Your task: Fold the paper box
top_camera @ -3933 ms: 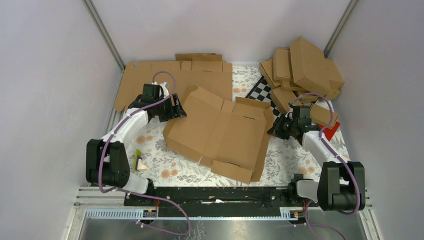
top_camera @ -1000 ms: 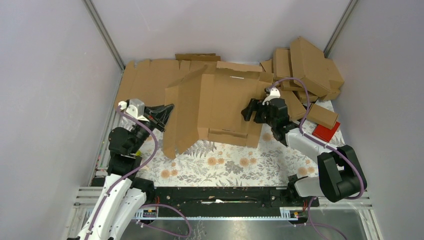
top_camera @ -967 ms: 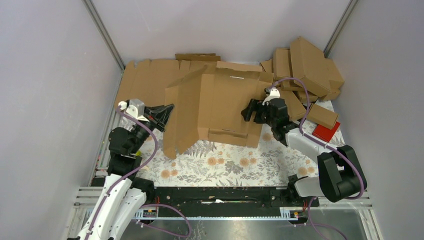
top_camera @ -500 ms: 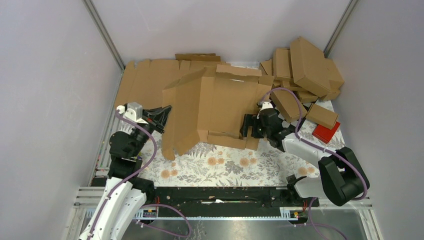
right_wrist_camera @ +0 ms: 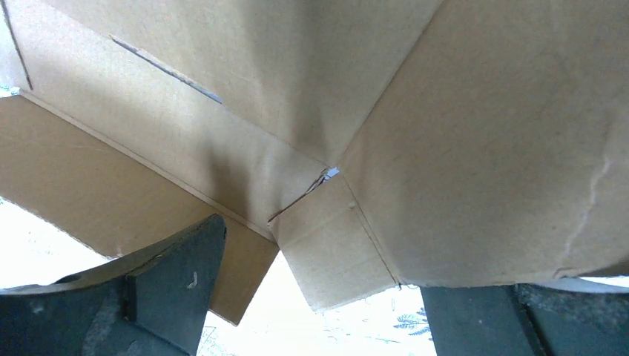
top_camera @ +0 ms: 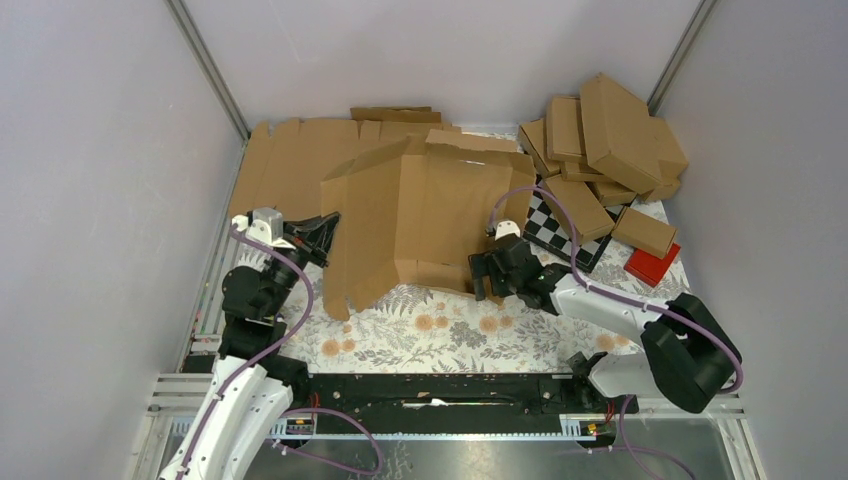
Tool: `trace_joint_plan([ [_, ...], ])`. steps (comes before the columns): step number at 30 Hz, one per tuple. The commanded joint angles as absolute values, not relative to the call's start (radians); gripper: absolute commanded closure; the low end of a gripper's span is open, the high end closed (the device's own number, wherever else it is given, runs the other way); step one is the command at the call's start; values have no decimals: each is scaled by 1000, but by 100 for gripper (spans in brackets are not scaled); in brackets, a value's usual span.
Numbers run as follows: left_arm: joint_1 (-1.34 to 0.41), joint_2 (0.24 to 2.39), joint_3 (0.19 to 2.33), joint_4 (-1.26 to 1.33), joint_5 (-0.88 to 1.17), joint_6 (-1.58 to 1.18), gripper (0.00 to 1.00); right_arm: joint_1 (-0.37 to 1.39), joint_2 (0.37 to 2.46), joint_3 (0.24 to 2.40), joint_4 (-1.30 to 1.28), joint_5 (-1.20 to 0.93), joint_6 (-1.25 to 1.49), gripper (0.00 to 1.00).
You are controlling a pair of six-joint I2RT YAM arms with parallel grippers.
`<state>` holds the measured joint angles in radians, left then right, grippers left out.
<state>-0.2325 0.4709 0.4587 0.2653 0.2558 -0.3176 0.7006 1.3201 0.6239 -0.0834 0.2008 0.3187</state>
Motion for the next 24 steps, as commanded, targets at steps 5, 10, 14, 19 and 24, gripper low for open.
trace_joint_plan([
  [5, -235, 449, 435, 375, 192, -346, 100, 728, 1249, 641, -95, 162, 224, 0],
  [10, -235, 450, 426, 417, 183, -409, 100, 761, 1356, 720, -174, 215, 211, 0],
  [14, -235, 462, 421, 461, 197, -487, 100, 792, 1422, 759, -182, 228, 207, 0],
  [19, -235, 477, 437, 466, 195, -525, 100, 817, 1448, 786, -177, 268, 188, 0],
  [24, -235, 508, 513, 394, 140, -591, 100, 819, 1432, 779, -150, 296, 154, 0],
])
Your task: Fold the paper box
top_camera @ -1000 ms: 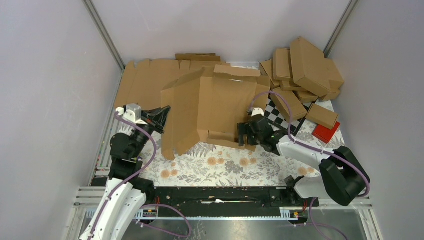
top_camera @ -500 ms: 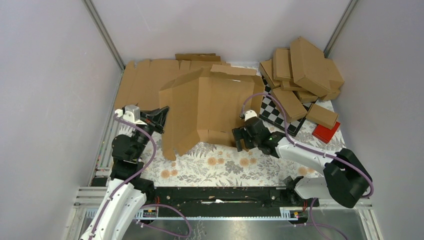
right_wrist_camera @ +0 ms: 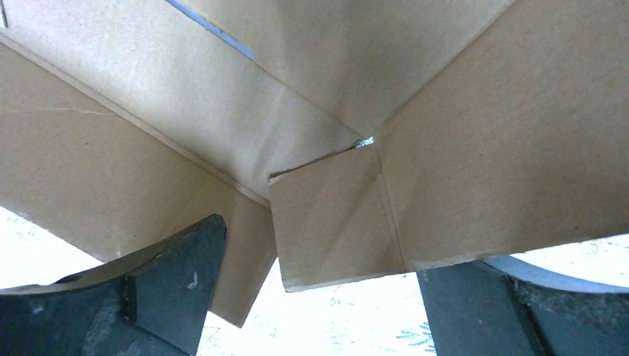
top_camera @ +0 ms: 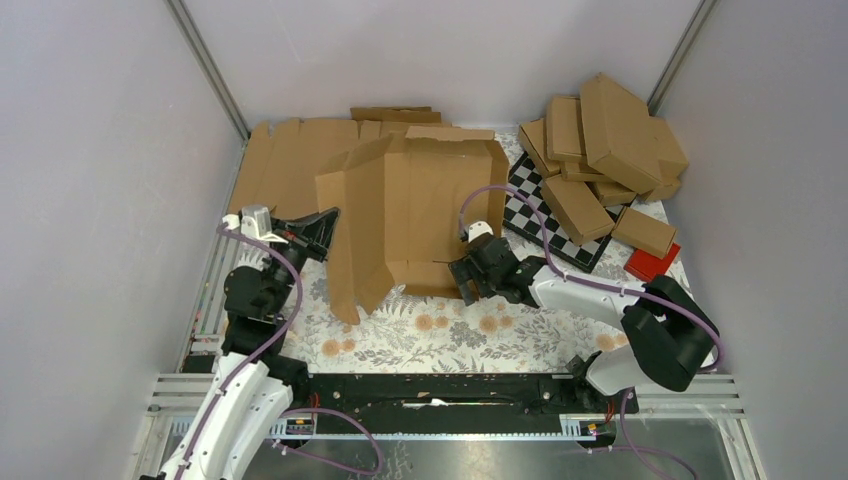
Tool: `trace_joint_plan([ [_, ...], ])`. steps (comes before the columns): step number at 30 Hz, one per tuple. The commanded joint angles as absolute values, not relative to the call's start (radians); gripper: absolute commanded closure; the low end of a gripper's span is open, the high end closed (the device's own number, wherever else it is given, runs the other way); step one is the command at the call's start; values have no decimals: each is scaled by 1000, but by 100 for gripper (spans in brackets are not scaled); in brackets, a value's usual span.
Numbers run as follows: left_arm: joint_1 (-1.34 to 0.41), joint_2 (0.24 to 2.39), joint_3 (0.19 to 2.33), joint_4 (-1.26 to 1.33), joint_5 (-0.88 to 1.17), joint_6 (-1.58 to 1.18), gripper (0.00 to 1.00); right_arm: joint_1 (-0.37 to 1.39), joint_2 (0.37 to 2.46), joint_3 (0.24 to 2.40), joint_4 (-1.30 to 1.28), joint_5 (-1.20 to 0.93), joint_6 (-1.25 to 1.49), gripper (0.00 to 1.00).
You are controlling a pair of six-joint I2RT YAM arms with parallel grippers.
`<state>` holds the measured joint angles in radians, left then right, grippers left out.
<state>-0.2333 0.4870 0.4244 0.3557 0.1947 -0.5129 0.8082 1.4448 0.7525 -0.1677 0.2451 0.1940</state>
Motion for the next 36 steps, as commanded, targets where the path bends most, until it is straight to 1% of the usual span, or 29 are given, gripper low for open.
trace_joint_plan([
  [1, -235, 516, 532, 378, 127, -615, 100, 820, 1425, 773, -140, 297, 151, 0],
  [4, -235, 544, 569, 354, 94, -700, 100, 827, 1388, 741, -98, 291, 139, 0],
  [7, -235, 571, 581, 405, 109, -789, 100, 833, 1341, 701, -48, 257, 127, 0],
  [12, -235, 613, 596, 454, 147, -825, 100, 838, 1341, 699, -40, 241, 127, 0],
  [18, -235, 600, 553, 474, 194, -775, 100, 838, 1381, 709, -57, 216, 159, 0],
  [20, -235, 597, 555, 444, 211, -733, 100, 838, 1401, 722, -84, 234, 189, 0],
  [24, -235, 598, 566, 389, 233, -658, 100, 837, 1405, 744, -98, 184, 223, 0],
  [30, -237, 603, 560, 432, 308, -624, 100, 836, 1429, 746, -103, 121, 276, 2],
  [32, -239, 604, 537, 477, 336, -636, 100, 836, 1457, 743, -101, 107, 290, 5],
  [36, -244, 617, 485, 585, 393, -700, 100, 836, 1504, 744, -101, 76, 333, 15],
])
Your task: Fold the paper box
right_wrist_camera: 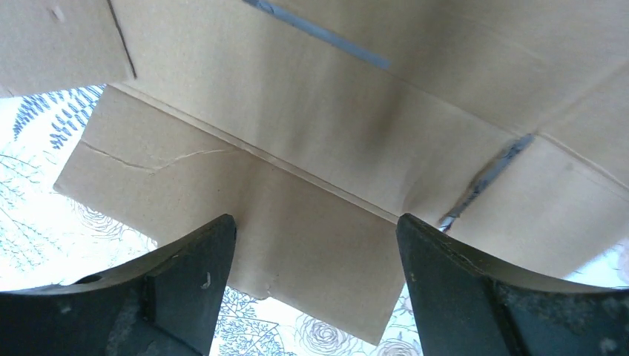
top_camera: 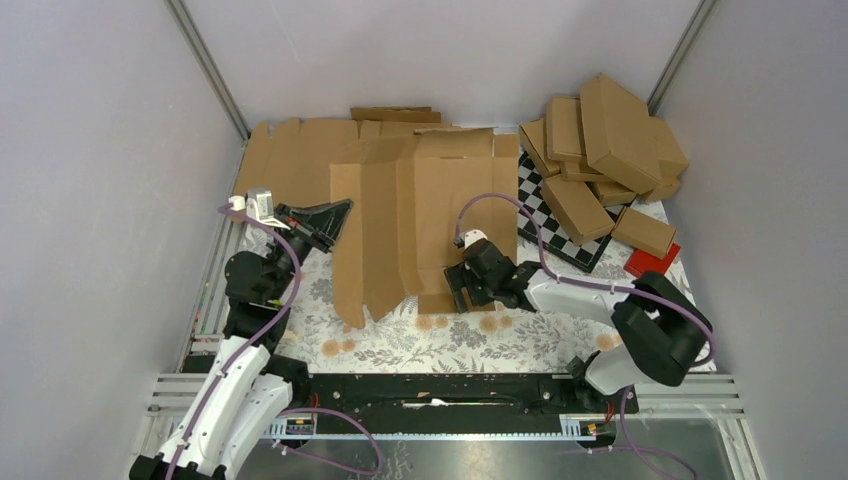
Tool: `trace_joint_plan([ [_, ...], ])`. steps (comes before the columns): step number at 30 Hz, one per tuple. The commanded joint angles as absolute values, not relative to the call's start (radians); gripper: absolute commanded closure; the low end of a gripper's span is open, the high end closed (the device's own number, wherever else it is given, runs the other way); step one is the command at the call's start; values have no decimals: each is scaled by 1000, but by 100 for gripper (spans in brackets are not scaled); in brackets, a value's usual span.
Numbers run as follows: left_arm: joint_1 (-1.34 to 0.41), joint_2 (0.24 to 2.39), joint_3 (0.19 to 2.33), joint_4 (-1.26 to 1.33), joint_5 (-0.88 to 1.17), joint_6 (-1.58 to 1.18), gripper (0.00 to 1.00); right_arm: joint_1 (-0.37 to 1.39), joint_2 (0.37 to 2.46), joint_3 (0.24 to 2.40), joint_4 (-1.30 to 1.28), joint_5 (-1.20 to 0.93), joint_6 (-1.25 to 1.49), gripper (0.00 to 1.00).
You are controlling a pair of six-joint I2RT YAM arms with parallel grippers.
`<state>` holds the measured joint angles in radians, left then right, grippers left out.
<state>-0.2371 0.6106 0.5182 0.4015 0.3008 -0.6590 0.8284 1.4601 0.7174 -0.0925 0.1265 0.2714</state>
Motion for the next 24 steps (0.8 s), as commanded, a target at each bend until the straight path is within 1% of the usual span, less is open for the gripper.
trace_joint_plan([
  [1, -247, 620, 478, 602, 409, -702, 100, 836, 1515, 745, -100, 72, 341, 17],
  [2, -252, 620, 475, 613, 423, -699, 100, 837, 1525, 746, -94, 71, 346, 19],
  [4, -258, 616, 475, 613, 453, -677, 100, 836, 1557, 754, -94, 95, 365, 28],
  [6, -262, 606, 478, 598, 483, -646, 100, 831, 1584, 767, -105, 136, 385, 33],
  [10, -265, 570, 472, 562, 540, -601, 100, 797, 1633, 803, -130, 221, 421, 49],
  [11, -266, 558, 458, 571, 554, -604, 100, 784, 1645, 812, -129, 237, 423, 51],
  [16, -277, 516, 333, 700, 579, -690, 100, 755, 1718, 883, -125, 296, 425, 59],
  [19, -308, 509, 261, 796, 565, -755, 100, 735, 1743, 919, -102, 304, 426, 60],
  [20, -326, 511, 263, 791, 554, -748, 100, 727, 1745, 923, -89, 302, 425, 60],
  [22, -366, 516, 291, 664, 506, -670, 100, 710, 1747, 929, -69, 298, 426, 60],
  [24, -407, 525, 302, 590, 448, -627, 100, 694, 1752, 932, -52, 285, 427, 60],
])
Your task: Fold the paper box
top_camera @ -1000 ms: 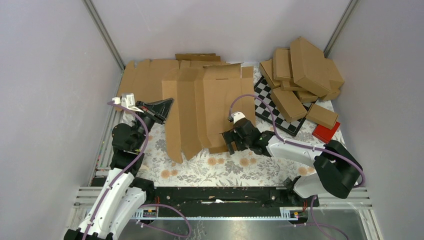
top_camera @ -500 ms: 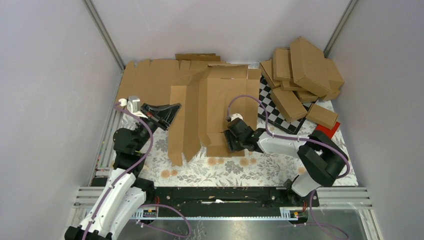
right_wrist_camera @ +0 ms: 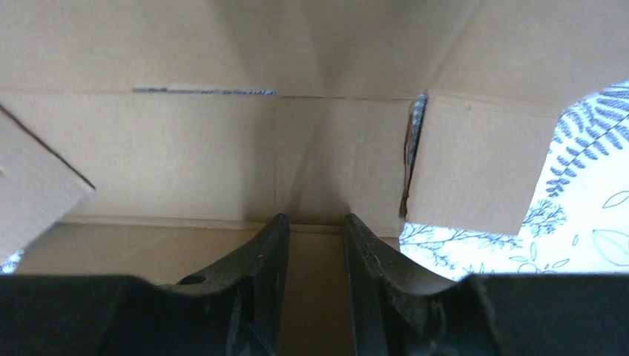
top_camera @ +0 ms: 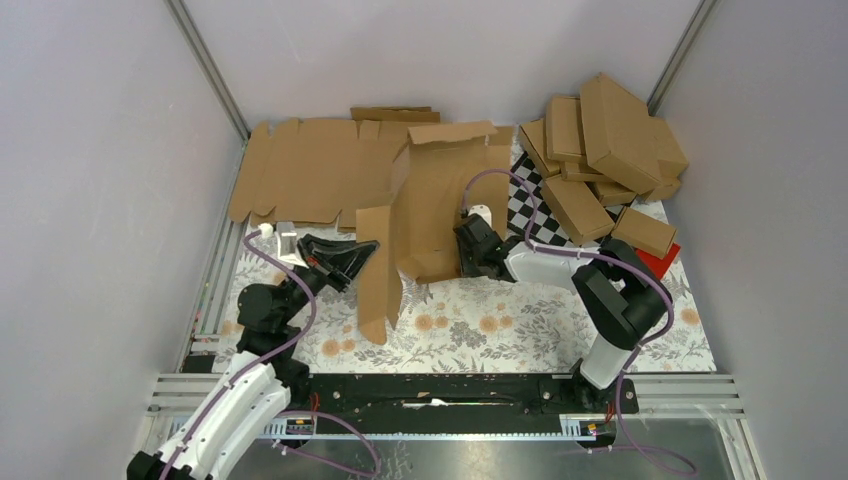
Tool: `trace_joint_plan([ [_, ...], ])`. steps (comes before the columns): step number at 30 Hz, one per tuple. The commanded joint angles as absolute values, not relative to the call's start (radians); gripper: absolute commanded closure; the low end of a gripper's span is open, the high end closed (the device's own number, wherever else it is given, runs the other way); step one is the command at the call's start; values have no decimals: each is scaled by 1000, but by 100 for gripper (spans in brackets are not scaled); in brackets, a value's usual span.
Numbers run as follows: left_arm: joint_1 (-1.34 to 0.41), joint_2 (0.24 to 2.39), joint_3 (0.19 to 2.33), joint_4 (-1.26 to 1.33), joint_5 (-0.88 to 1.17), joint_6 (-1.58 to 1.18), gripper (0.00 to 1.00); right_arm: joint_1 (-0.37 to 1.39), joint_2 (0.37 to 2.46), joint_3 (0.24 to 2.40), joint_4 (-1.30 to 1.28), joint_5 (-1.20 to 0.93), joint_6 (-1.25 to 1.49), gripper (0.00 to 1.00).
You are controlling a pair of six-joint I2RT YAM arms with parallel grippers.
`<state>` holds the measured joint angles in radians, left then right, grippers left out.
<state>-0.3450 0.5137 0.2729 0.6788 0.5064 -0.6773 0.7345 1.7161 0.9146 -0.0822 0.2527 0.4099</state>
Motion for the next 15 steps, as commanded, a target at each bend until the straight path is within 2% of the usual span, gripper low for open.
trace_joint_plan([
  [1, -428, 532, 294, 588, 403, -628, 100, 685, 1757, 934, -45, 275, 428, 60],
  [5, -564, 577, 247, 659, 294, -635, 100, 678, 1772, 926, -26, 256, 440, 60],
  [10, -745, 619, 281, 600, 132, -488, 100, 675, 1758, 902, -11, 195, 433, 59],
  [15, -799, 653, 345, 529, 72, -390, 100, 676, 1668, 865, -22, 125, 387, 46],
])
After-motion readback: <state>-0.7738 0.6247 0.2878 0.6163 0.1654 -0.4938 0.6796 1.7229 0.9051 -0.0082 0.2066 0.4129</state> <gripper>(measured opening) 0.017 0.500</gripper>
